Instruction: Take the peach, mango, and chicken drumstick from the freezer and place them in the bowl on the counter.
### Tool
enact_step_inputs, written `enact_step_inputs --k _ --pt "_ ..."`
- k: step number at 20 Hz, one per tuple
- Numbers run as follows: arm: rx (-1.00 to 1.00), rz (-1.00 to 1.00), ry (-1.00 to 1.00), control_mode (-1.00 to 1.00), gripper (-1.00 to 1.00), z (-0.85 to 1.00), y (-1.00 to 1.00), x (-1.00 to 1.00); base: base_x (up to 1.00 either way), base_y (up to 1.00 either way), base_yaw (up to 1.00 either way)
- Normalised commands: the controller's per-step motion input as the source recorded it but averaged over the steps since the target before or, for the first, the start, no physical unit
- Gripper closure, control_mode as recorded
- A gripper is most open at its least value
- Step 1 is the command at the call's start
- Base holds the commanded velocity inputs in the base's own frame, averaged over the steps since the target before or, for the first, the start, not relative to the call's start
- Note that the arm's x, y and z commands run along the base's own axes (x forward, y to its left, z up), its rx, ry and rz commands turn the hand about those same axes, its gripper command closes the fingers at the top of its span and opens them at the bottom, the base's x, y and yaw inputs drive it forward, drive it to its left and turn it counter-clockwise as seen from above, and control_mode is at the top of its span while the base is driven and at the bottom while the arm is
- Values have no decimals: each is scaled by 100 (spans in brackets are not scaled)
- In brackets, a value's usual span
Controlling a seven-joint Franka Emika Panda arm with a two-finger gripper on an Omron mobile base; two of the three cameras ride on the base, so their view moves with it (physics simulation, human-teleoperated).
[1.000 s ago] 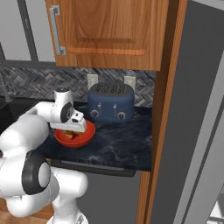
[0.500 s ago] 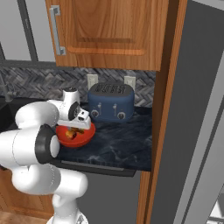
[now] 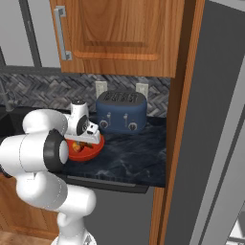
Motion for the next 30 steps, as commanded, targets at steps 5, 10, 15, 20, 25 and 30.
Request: enact_step_inputs --k 5,10,15,20,25,30 --pt "0 0 -2 -100 -100 -14 0 3 0 0 0" --pt "0 0 -4 -100 -100 -12 0 0 0 0 0" --pt "0 0 -9 -100 -100 -8 0 0 0 0 0" --pt "0 0 -6 -100 -100 0 -2 -10 0 0 0" --pt "0 -3 -1 -100 -100 25 -2 -52 0 0 0" --pt "0 -7 -17 -100 -100 61 -9 -37 0 0 0"
